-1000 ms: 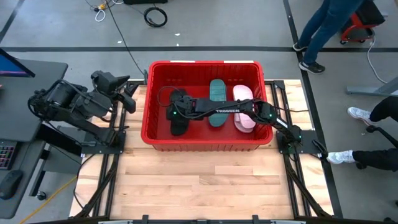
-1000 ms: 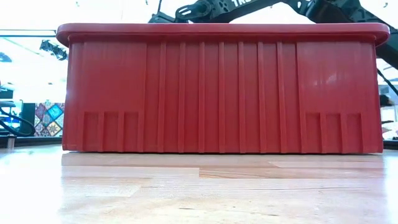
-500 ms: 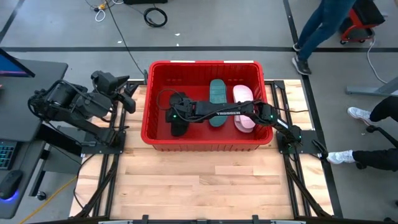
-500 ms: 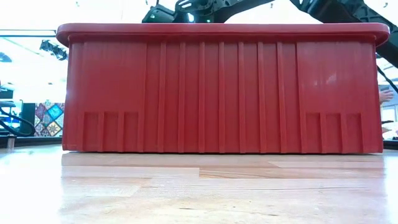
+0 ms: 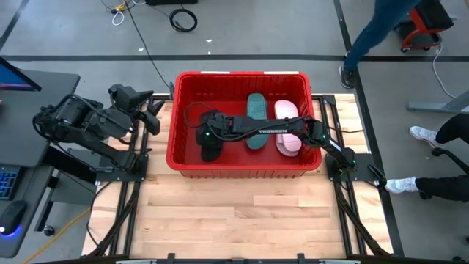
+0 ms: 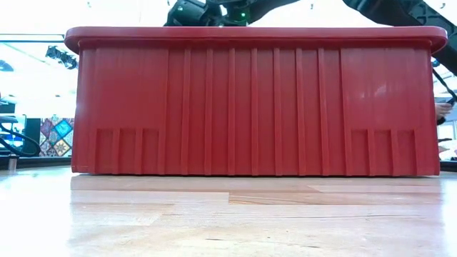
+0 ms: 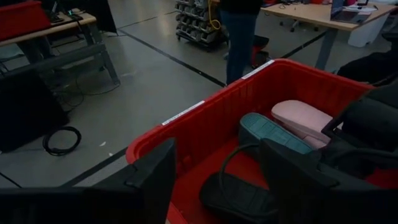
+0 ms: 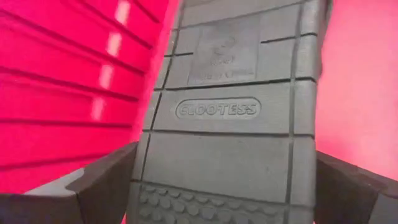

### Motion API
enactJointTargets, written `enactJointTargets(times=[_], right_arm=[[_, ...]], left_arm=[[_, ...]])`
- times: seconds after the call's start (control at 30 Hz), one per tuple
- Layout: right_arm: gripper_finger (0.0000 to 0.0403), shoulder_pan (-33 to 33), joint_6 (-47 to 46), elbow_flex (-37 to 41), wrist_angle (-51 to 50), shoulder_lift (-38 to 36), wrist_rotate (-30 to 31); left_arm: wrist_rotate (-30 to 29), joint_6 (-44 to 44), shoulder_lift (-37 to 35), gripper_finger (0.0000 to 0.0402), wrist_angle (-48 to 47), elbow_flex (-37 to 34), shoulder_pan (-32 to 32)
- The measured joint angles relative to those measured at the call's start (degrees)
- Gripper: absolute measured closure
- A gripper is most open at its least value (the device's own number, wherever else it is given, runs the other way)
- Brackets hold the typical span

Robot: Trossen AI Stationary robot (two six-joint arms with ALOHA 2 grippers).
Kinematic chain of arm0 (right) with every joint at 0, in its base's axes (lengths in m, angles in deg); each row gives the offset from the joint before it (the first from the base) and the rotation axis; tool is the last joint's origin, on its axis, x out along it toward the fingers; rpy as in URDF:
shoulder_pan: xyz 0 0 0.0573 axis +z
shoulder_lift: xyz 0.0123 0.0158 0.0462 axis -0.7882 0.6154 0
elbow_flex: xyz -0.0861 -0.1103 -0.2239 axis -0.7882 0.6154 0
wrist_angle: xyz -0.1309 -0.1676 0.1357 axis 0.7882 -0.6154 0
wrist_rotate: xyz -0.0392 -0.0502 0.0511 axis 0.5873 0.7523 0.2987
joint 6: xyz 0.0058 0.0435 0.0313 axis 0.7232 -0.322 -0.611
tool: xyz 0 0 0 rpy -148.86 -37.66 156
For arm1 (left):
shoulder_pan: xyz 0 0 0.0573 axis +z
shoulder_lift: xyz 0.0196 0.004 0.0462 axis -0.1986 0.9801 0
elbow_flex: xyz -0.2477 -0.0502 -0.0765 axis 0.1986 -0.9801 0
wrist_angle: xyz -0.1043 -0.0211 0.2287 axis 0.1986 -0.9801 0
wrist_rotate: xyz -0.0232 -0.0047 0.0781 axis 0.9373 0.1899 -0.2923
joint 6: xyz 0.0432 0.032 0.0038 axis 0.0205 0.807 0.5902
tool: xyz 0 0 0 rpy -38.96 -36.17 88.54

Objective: Pick and place slides into bin
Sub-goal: Stack the black slipper on top of the other black slipper in the red bin

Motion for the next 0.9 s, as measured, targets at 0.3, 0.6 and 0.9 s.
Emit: enactJointTargets(times=[0.3,0.6,0.9], right_arm=[[0.0003,-1.4,2.8,0.3,0.5,0.8,-10.2],[0.0003,-2.2,3.7,0.3,-0.9,1.6,-20.4],[0.0003,-3.2,6.3,0.3,-0.3,2.4,-19.3]], left_arm=[[2.4,-1.2,-0.1,0.0152,0.4,0.0,-0.1],[8.5,-4.1,-0.4,0.0149,-1.0,0.0,-0.1],[10.8,-5.6,-0.9,0.0150,-1.5,0.0,-0.2]])
